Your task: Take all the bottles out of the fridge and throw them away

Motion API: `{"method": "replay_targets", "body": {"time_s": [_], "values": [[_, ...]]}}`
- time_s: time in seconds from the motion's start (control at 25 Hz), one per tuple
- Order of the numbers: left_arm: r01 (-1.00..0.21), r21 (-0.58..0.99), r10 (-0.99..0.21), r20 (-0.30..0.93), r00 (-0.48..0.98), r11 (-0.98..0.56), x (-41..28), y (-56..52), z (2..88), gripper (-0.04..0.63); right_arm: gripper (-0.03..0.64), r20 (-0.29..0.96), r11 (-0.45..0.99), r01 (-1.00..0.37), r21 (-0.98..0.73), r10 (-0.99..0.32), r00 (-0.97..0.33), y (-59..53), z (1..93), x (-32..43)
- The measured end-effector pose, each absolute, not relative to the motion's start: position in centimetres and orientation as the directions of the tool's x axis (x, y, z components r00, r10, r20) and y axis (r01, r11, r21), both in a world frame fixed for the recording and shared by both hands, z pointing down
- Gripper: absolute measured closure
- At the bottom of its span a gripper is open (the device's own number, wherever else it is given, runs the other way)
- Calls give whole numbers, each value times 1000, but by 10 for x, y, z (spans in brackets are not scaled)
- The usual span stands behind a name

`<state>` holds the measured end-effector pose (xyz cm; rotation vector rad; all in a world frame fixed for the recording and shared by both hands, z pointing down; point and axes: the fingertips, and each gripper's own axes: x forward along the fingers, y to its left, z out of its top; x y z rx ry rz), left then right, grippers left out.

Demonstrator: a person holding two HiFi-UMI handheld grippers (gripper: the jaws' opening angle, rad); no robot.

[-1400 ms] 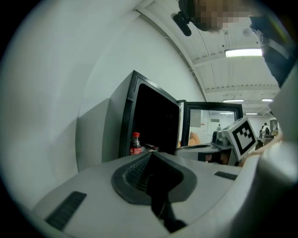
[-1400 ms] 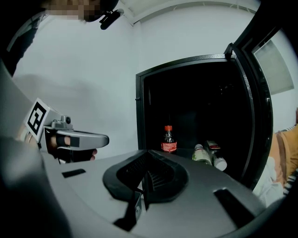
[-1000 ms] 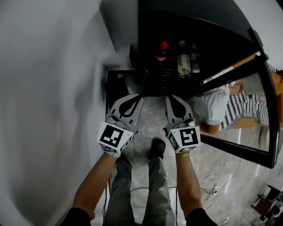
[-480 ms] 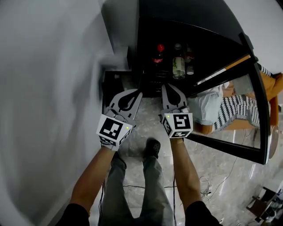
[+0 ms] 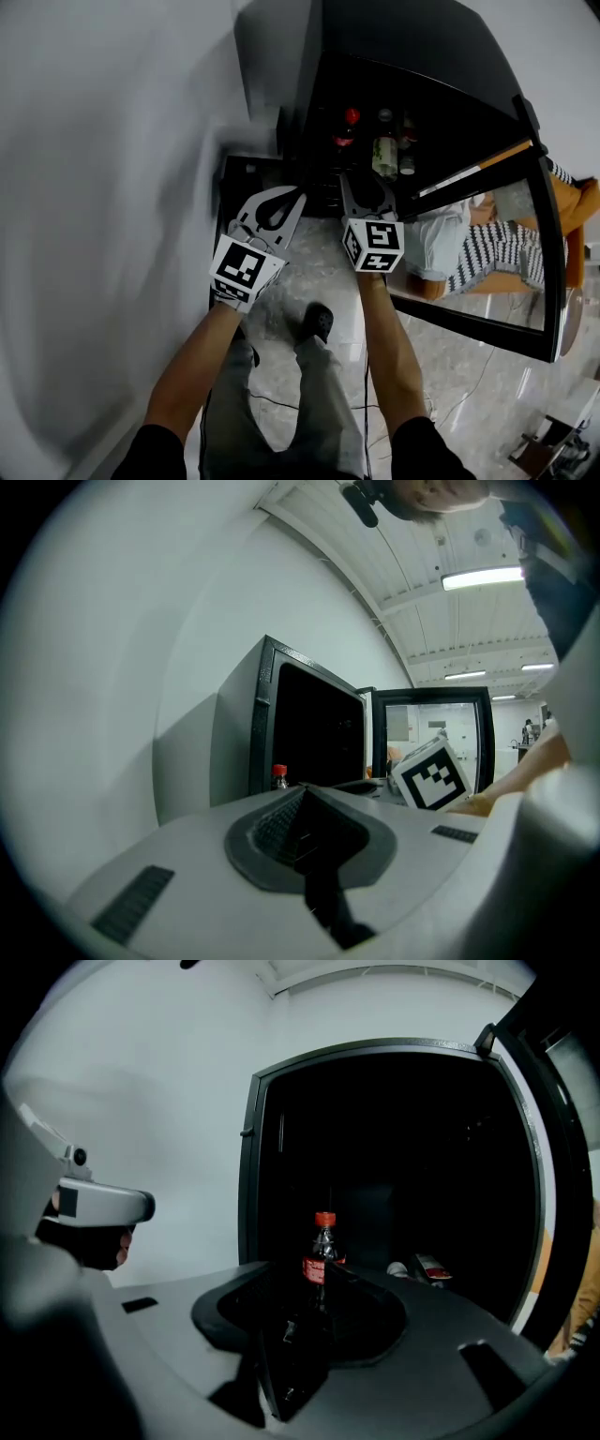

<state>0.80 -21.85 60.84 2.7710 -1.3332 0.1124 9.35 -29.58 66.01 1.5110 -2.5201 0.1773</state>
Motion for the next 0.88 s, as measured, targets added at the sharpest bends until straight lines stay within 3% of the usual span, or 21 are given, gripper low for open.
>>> {"method": "replay_targets", "body": {"time_s": [0.16, 0.24, 0.88], "values": [[-788, 6, -785, 82, 614, -616, 2, -229, 607, 589, 352, 233, 444, -896, -15, -870, -435, -323, 668, 88], [-790, -3, -788, 77, 611, -613, -1, -234, 607, 589, 319, 233, 434, -901, -10, -875, -424, -336, 673, 85], [-815, -17, -815, 56, 577, -579, -6, -276, 634, 589, 299, 227, 418, -908, -29, -882, -413, -412, 707, 70]]}}
